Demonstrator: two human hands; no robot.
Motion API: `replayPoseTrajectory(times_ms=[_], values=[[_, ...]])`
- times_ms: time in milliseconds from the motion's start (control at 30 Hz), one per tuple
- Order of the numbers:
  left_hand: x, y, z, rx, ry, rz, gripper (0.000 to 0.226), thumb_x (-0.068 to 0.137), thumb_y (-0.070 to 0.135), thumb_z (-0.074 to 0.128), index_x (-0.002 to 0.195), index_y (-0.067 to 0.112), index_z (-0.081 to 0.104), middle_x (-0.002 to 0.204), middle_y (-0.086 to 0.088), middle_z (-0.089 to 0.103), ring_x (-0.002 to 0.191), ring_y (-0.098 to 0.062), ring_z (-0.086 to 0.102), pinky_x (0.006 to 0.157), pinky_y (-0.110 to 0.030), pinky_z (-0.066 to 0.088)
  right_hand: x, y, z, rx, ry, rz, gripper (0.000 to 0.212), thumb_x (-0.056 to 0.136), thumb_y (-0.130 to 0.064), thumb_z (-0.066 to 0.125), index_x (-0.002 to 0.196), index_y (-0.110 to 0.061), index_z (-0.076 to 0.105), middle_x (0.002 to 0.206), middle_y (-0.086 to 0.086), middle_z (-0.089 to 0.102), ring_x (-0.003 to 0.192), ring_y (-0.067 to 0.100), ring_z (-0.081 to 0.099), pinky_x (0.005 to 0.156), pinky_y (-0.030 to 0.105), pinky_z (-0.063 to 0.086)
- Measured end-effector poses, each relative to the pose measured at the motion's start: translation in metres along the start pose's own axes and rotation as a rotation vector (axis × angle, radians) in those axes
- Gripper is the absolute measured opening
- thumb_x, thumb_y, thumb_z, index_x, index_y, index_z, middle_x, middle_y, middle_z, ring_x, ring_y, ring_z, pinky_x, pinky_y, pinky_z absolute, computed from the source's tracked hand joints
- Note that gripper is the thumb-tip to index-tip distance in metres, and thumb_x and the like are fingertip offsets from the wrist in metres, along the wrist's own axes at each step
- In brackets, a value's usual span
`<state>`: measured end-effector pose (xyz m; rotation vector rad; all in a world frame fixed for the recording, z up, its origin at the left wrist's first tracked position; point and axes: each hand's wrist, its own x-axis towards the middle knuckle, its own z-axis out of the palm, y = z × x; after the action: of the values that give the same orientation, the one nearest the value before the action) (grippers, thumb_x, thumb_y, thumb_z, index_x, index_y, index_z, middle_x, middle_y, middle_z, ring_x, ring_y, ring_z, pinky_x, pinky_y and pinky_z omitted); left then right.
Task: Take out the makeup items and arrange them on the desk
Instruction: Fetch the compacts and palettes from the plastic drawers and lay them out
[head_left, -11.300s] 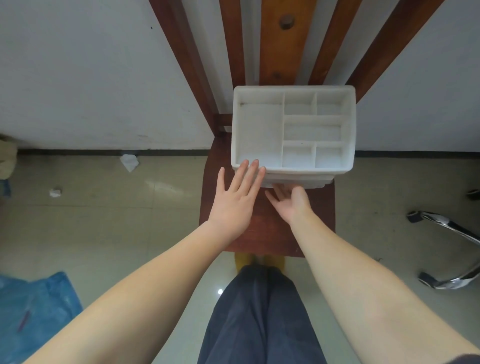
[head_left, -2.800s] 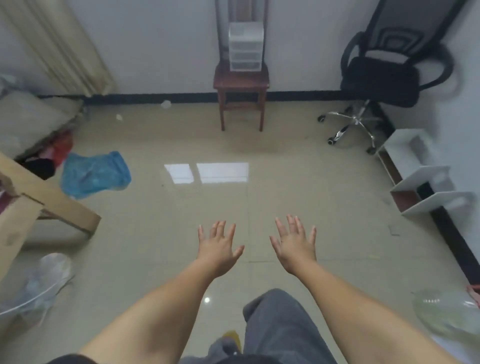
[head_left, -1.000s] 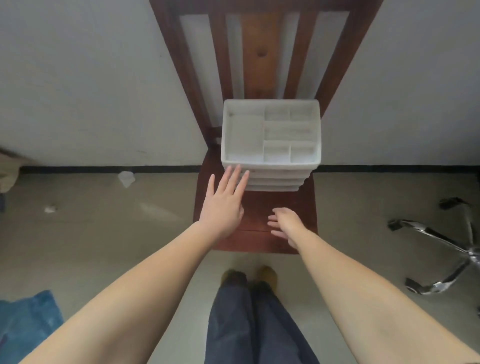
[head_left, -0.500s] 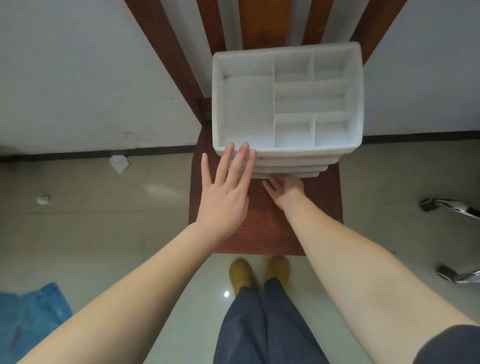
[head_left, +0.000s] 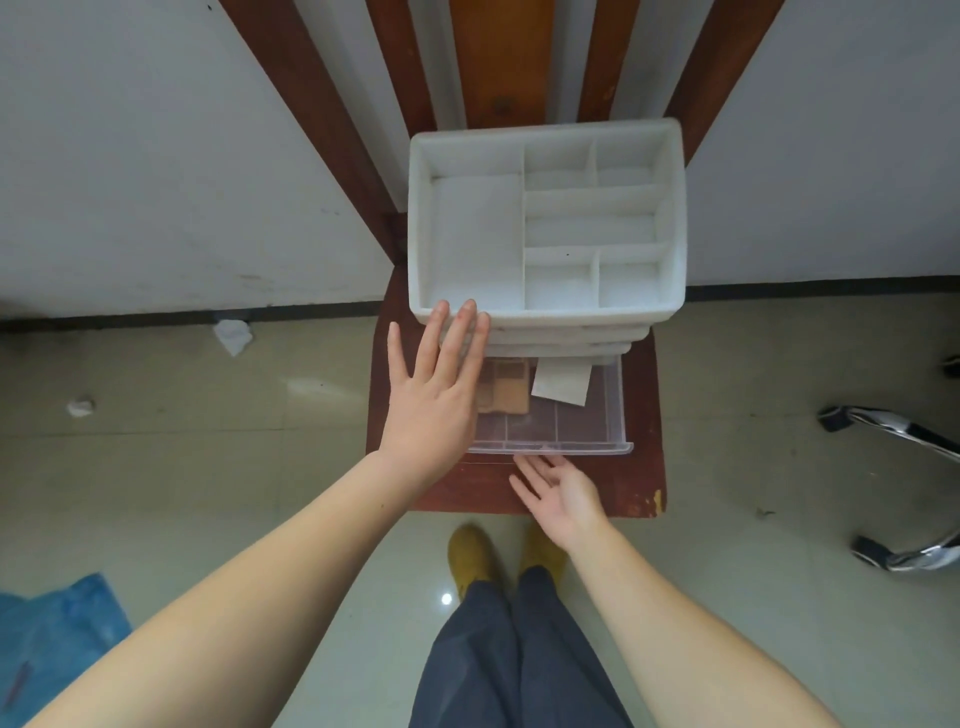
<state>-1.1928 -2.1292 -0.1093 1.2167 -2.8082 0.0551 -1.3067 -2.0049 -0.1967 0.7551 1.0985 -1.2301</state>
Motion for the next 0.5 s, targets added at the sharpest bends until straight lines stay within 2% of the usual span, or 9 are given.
replayPoseTrajectory(times_ms=[67,133,200,267,300,367,433,500], values=[[0.000,-0.002,-0.003,0.005,-0.015,-0.011,0.077,0.079,0.004,0.052,0.147,0.007,0.017,0.154,-0.010,0.012,0.144,-0.032,0.009,0.109,-0.066,0.014,-0.010,-0.006,-0.004,-0.160,-0.048,0.049,0.036,0.098,0.003,0.030,0.132,-0.001,0.041,0.129,0.020,0.052,0.114,0.031,0.054,0.095,0.045,0.044],[-0.004,-0.001,-0.006,-0.033,-0.010,0.024,0.073,0.081,0.006,0.050,0.147,0.007,0.019,0.154,-0.011,0.014,0.144,-0.031,0.008,0.110,-0.064,0.013,-0.025,-0.018,-0.001,-0.511,-0.086,0.066,0.033,0.100,-0.002,0.031,0.129,0.001,0.046,0.122,0.019,0.058,0.106,0.027,0.060,0.091,0.039,0.050],[-0.015,0.002,0.001,-0.098,-0.037,0.241,0.060,0.082,0.008,0.044,0.142,0.006,0.035,0.149,-0.014,0.031,0.140,-0.031,0.025,0.110,-0.059,0.022,-0.039,-0.036,0.010,-0.906,-0.117,-0.061,0.027,0.101,-0.007,0.033,0.113,-0.003,0.056,0.116,0.018,0.064,0.095,0.020,0.066,0.082,0.029,0.054],[-0.024,0.006,0.013,-0.176,-0.212,0.442,0.048,0.082,0.010,0.040,0.128,0.005,0.053,0.132,-0.015,0.054,0.123,-0.031,0.050,0.105,-0.047,0.038,-0.048,-0.058,0.023,-1.233,-0.125,-0.322,0.025,0.101,-0.010,0.034,0.104,-0.010,0.059,0.113,0.015,0.067,0.088,0.013,0.066,0.078,0.022,0.053],[-0.025,0.009,0.021,-0.227,-0.341,0.433,0.045,0.084,0.009,0.039,0.126,0.005,0.055,0.129,-0.015,0.056,0.119,-0.032,0.054,0.101,-0.042,0.042,-0.046,-0.068,0.027,-1.414,-0.092,-0.495,0.025,0.100,-0.011,0.036,0.107,-0.011,0.060,0.114,0.011,0.066,0.092,0.014,0.065,0.080,0.021,0.051],[-0.021,0.013,0.039,-0.274,-0.555,0.210,0.044,0.093,0.012,0.038,0.137,0.007,0.043,0.145,-0.015,0.041,0.131,-0.031,0.043,0.106,-0.038,0.037,-0.031,-0.082,0.035,-1.838,-0.019,-0.795,0.032,0.097,-0.014,0.041,0.126,-0.011,0.053,0.133,0.008,0.053,0.116,0.021,0.054,0.094,0.030,0.045],[-0.009,0.016,0.060,-0.265,-0.593,0.004,0.053,0.098,0.021,0.037,0.148,0.011,0.023,0.156,-0.012,0.016,0.143,-0.029,0.019,0.114,-0.038,0.023,-0.005,-0.085,0.037,-2.161,-0.005,-0.914,0.049,0.095,-0.019,0.046,0.142,-0.011,0.034,0.151,0.010,0.027,0.137,0.028,0.030,0.109,0.038,0.033],[0.002,0.020,0.080,-0.205,-0.593,-0.040,0.065,0.097,0.027,0.039,0.151,0.013,0.006,0.158,-0.010,0.003,0.146,-0.026,0.002,0.119,-0.041,0.008,0.020,-0.082,0.037,-2.408,0.023,-0.926,0.066,0.095,-0.029,0.048,0.149,-0.012,0.014,0.156,0.013,0.012,0.144,0.030,0.011,0.118,0.044,0.014]])
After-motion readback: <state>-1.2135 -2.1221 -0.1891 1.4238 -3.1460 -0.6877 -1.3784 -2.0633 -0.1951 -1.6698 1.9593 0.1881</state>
